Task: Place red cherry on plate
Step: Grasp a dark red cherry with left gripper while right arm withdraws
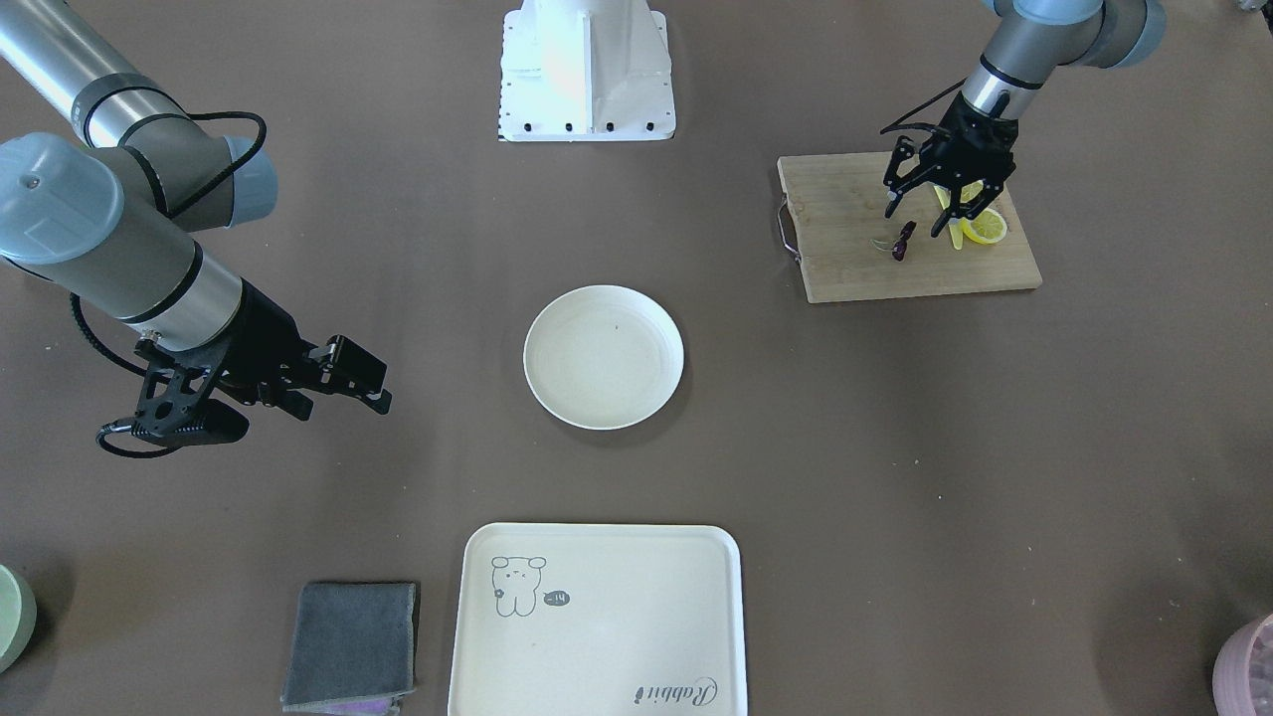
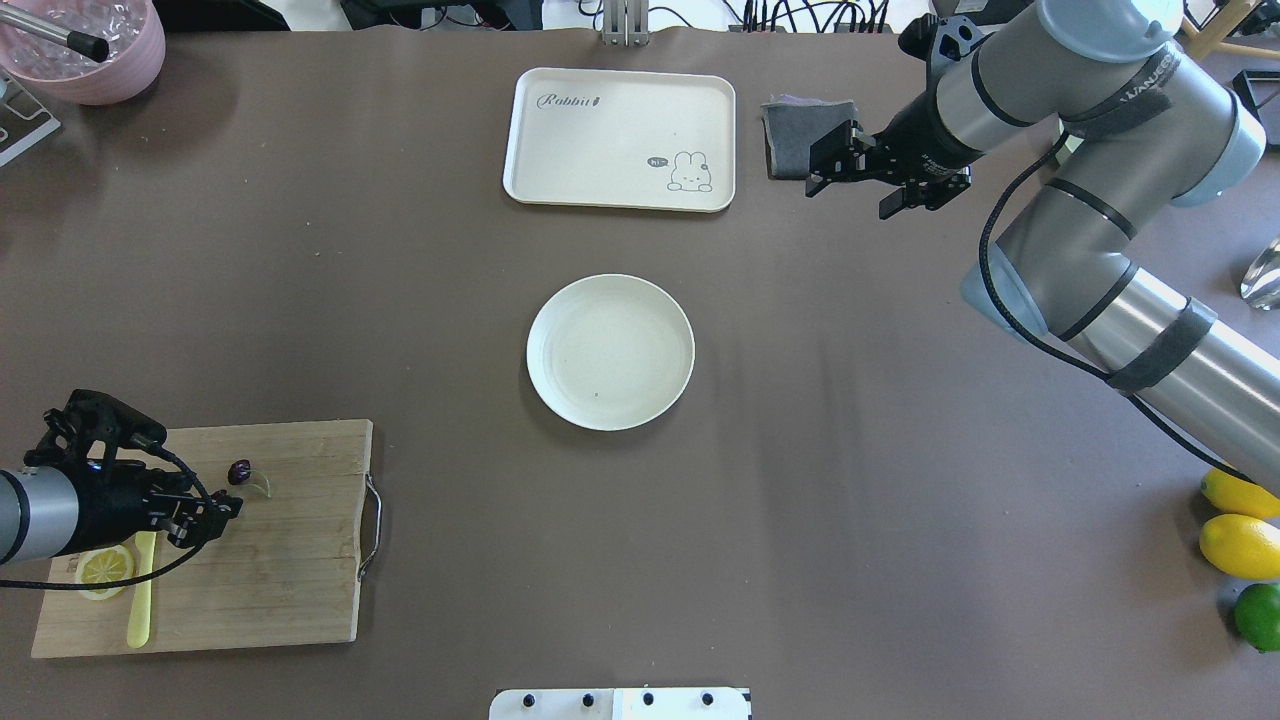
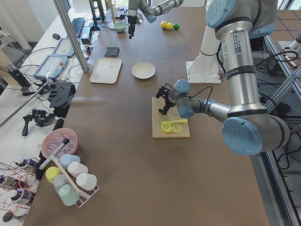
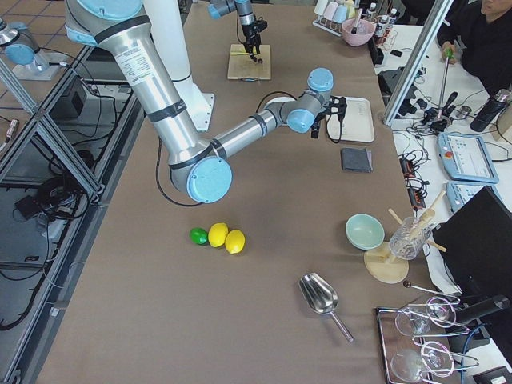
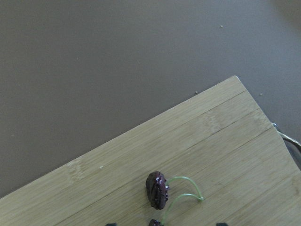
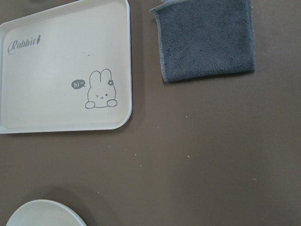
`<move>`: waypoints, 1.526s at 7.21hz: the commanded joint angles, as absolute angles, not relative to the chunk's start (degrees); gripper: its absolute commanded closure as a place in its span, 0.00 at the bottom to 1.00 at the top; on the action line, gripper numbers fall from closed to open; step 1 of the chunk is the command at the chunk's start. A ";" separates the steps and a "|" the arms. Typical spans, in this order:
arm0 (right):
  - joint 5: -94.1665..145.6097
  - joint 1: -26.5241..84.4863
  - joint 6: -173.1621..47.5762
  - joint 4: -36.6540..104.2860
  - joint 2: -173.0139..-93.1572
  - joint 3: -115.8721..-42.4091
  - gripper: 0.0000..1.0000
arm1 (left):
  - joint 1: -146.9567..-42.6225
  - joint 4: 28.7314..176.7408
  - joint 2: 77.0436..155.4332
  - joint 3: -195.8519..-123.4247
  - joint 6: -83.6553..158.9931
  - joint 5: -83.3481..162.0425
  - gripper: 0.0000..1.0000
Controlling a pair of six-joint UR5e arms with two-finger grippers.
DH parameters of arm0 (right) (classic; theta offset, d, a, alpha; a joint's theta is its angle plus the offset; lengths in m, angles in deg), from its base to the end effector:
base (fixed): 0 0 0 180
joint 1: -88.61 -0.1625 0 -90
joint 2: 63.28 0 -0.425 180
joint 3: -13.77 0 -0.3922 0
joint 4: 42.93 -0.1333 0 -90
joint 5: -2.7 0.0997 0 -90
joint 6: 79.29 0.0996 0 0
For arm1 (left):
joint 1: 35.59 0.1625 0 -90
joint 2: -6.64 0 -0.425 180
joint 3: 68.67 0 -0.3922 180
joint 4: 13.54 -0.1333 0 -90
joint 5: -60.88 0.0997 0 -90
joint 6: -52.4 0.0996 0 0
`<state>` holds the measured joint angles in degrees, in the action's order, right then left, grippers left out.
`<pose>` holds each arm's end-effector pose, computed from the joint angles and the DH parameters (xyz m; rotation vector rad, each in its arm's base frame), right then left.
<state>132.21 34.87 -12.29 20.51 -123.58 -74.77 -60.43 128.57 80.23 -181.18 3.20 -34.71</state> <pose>-0.3436 -0.5867 0.3089 0.0708 -1.1089 0.1507 0.3171 -0.2830 0.4960 0.4774 0.9051 0.3035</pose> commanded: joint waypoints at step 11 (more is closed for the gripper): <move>131.55 34.30 -11.71 29.99 -123.75 -82.27 0.00 | -66.32 136.30 81.25 -178.71 3.09 -37.88 1.00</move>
